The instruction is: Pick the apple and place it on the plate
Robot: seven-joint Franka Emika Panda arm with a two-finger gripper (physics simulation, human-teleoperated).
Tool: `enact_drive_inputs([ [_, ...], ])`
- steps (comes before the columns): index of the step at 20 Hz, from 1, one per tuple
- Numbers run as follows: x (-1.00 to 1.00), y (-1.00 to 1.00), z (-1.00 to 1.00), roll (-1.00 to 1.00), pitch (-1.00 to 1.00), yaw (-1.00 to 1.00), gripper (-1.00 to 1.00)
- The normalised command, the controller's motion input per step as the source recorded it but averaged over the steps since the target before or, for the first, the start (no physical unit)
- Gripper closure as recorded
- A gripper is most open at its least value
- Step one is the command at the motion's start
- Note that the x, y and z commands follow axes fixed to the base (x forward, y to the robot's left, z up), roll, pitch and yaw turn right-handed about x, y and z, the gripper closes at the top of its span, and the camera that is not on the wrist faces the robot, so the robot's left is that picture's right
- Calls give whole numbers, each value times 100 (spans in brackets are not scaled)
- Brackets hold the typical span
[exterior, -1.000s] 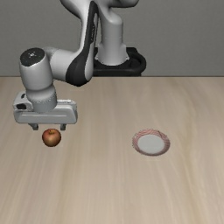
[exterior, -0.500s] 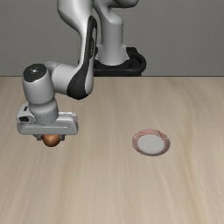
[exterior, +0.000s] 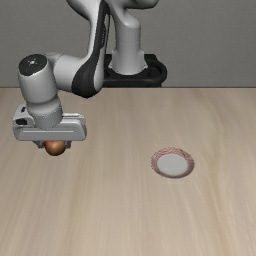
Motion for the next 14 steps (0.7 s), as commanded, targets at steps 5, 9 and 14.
enact_drive_inputs([
  [5,0,40,60,0,0,0,100],
  [9,0,100,0,0,0,0,100],
  [14,0,100,0,0,0,0,100],
])
